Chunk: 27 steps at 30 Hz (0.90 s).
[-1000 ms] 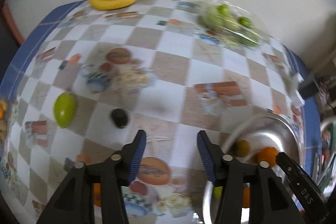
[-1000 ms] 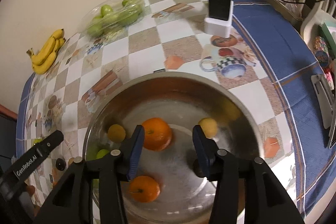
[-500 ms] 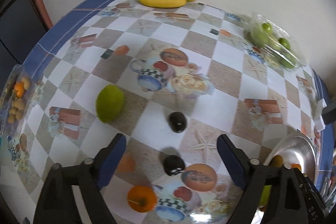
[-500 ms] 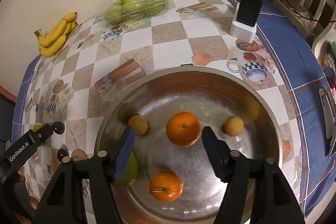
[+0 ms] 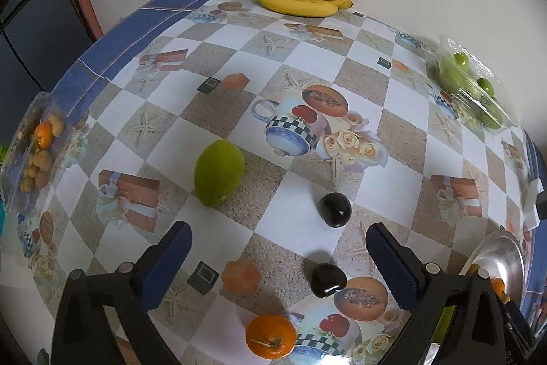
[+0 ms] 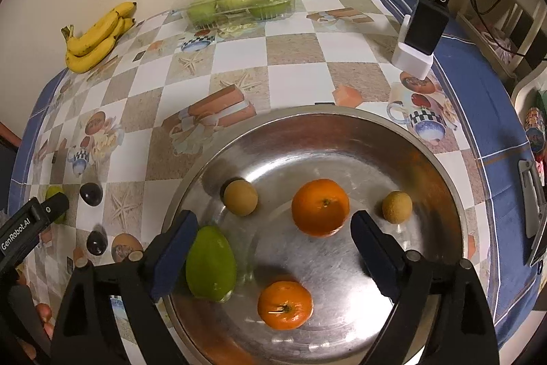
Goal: Organize fruits
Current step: 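Move both open tools back from the bowl toward the remaining fruit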
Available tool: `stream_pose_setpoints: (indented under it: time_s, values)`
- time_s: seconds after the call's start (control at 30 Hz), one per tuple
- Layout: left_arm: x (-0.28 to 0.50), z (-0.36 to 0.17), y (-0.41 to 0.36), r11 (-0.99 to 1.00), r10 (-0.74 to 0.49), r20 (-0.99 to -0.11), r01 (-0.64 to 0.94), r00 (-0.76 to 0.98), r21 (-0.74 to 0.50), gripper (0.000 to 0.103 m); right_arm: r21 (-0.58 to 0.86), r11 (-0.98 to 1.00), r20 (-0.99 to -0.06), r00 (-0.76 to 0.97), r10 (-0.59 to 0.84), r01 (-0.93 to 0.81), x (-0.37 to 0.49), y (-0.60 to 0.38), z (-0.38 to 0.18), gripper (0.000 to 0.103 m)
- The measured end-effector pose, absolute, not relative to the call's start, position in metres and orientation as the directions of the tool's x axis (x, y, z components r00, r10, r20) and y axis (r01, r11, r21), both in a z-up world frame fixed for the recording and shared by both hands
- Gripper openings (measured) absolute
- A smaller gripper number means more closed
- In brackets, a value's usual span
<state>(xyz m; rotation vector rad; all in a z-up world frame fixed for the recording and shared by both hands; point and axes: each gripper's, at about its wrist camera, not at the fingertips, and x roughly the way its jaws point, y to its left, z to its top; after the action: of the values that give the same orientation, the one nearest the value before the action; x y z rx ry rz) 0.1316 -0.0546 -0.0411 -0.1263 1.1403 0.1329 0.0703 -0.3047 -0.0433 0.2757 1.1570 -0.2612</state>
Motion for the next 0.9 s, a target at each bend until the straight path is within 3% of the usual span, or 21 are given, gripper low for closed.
stream_pose_setpoints:
  time_s: [0.27, 0.9]
  values:
    - [0.133, -0.043, -0.050, 0.990, 0.009, -0.915, -0.134, 0.404, -0.049, 0.103, 0.068, 0.944, -0.920, 0.387, -0.067, 0.324, 0.070, -0.294, -0.039, 0.098]
    - [0.112, -0.020, -0.035, 0.998, 0.021, -0.884, -0.065, 0.467, -0.010, 0.103, 0.115, 0.947, -0.892, 0.451, -0.035, 0.301, 0.053, -0.264, -0.018, 0.098]
